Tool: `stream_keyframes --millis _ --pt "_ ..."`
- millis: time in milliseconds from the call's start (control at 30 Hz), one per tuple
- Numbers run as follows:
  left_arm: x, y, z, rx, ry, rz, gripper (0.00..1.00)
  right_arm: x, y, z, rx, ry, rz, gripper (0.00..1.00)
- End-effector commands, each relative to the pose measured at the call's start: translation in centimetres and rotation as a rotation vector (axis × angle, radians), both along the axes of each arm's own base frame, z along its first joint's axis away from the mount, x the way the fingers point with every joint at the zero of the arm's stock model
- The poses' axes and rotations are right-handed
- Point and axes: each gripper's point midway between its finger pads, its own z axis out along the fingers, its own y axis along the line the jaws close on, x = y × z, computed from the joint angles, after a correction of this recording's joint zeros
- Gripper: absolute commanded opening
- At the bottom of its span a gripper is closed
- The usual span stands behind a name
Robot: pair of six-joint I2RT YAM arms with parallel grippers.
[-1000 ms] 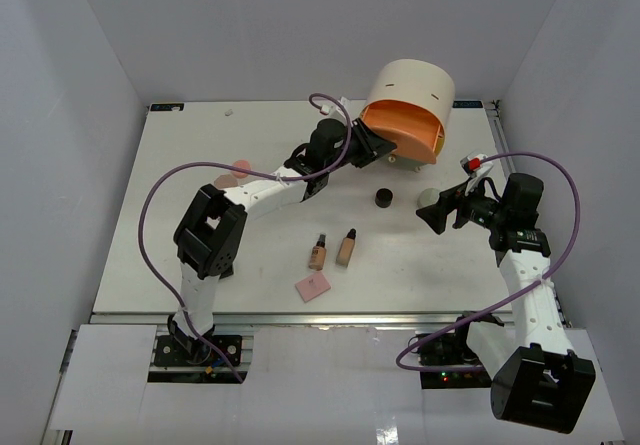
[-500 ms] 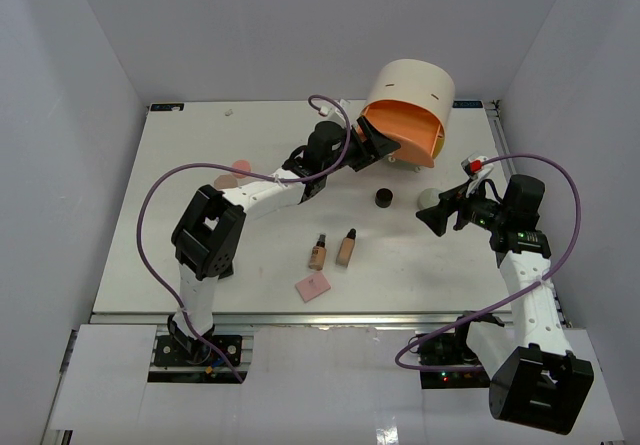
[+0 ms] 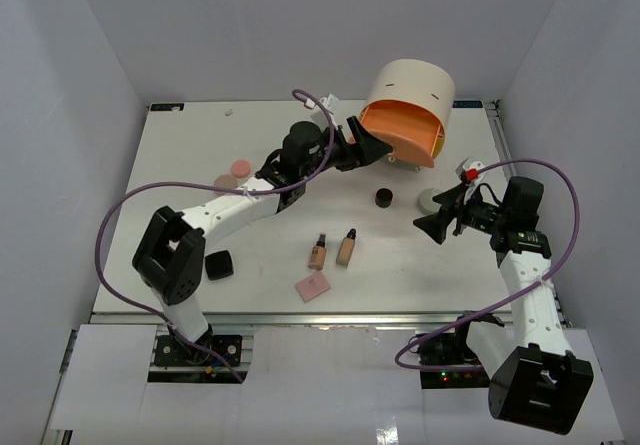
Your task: Organize the makeup
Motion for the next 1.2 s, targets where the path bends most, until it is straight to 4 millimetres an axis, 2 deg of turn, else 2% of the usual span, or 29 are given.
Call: stream_keyframes --millis 0,100,167,233,267,300,367,400,467,533,567,600,667,767,1000,1167 --pt "-3.1 4.0 3.7 0.063 -0.165 -0.022 0.98 -1.4 0.6 -0.5 -0.033 -0.052 0.098 0.96" --pt "-4.1 7.5 3.2 0.149 -0.213 -0.007 0.98 -1.4 0.9 -1.5 -0.096 -0.063 0.111 0.96" --pt "-5.2 9.7 3.6 0.205 -0.254 -0.008 0.98 -0.6 0.6 -2.3 -0.171 -0.062 0.084 0.96" --pt "-5.5 12.1 2.8 0.298 -0.303 0.01 0.98 -0.7 2.5 -3.4 -0.255 -0.053 0.134 0.96" --pt "-6.4 13.4 2.5 0.345 -0.308 0.018 0.98 0.2 2.1 -4.4 -0.351 -0.049 0.083 0.96" --pt "-6.6 14.6 2.2 0.394 -0.33 0.042 0.98 0.5 2.8 -5.2 -0.42 -0.055 0.075 0.96" --pt "-6.4 16.8 0.7 0.495 -0.357 0.105 0.98 0.5 5.6 -6.6 -0.507 -0.082 0.119 0.97" --pt "-6.5 17.9 0.3 0.531 -0.37 0.138 0.98 1.0 6.2 -7.2 -0.564 -0.086 0.096 0.98" --pt "-6.9 20.1 0.9 0.555 -0.408 0.226 0.98 2.5 6.4 -9.3 -0.685 -0.037 0.005 0.96" --pt "-7.1 22.0 0.5 0.588 -0.43 0.306 0.98 5.4 6.6 -8.7 -0.746 -0.019 -0.119 0.91" --pt "-7.3 22.6 -0.6 0.606 -0.429 0.318 0.98 6.2 6.2 -8.9 -0.785 -0.003 -0.172 0.91" --pt "-7.5 23.3 -1.0 0.613 -0.43 0.34 0.98 6.9 6.8 -9.1 -0.793 0.014 -0.184 0.9" --pt "-8.0 24.1 -0.7 0.617 -0.442 0.365 0.98 7.7 7.7 -9.9 -0.79 0.051 -0.193 0.9" --pt "-8.3 24.9 -0.4 0.625 -0.46 0.392 0.98 8.9 8.7 -9.8 -0.767 0.072 -0.221 0.9" --pt "-8.4 24.9 -0.2 0.626 -0.468 0.389 0.98 10.5 8.2 -10.4 -0.808 0.066 -0.287 0.9" --pt "-8.4 25.0 -0.1 0.626 -0.469 0.395 0.98 11.4 8.2 -11.0 -0.798 0.076 -0.298 0.94"
